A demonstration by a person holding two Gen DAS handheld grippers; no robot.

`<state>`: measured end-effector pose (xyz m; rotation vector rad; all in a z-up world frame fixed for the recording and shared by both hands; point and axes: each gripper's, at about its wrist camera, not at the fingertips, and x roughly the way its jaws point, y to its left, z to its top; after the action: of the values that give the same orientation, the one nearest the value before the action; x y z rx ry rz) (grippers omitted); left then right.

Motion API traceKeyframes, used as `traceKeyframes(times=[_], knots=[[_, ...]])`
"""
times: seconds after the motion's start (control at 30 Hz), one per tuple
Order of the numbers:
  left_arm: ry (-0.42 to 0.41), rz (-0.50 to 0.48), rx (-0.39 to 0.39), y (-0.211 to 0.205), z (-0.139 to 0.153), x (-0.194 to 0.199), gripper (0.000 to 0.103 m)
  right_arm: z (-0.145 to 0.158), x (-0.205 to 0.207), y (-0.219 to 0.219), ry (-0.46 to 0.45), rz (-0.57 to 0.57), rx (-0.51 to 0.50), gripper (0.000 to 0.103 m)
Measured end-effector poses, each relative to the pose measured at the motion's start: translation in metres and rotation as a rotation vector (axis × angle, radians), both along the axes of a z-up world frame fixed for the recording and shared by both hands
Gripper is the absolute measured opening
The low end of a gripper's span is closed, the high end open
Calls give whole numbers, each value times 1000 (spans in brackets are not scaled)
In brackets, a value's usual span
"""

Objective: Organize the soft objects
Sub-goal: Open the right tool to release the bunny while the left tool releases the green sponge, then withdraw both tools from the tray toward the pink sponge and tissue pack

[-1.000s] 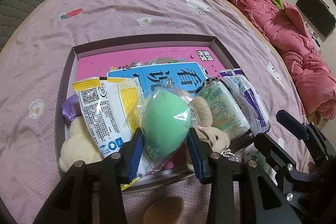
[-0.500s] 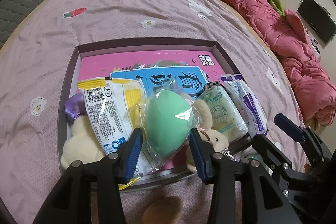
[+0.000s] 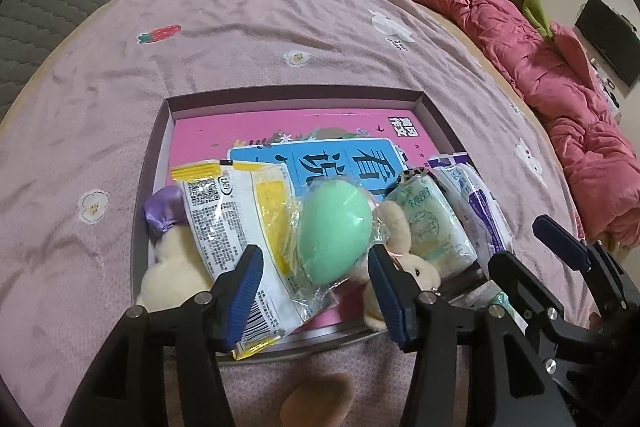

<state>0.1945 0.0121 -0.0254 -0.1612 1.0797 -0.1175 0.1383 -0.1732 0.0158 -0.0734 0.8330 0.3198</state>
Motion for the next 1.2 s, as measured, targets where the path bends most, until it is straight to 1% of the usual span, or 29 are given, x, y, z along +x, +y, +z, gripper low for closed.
traceKeyframes(times=[0.1, 0.17, 0.37, 0.63, 0.93, 1.2], knots=[[-21, 24, 27, 1, 6, -3, 54, 1, 0, 0, -4, -5, 0, 70], [-37, 36, 55, 2, 11, -6, 57, 2, 1, 0, -6, -9, -5, 70], [-51, 62, 45, 13, 21, -10, 57, 7, 2, 0, -15, -18, -4, 70], [-68, 81, 74, 13, 34, -17, 57, 19, -4, 1, -50, -18, -12, 70], [-91, 94, 103, 12, 52, -31, 58, 39, -14, -5, -92, -35, -4, 71], [-114, 111, 112, 12, 66, -48, 58, 60, -32, -13, -135, -39, 5, 71]])
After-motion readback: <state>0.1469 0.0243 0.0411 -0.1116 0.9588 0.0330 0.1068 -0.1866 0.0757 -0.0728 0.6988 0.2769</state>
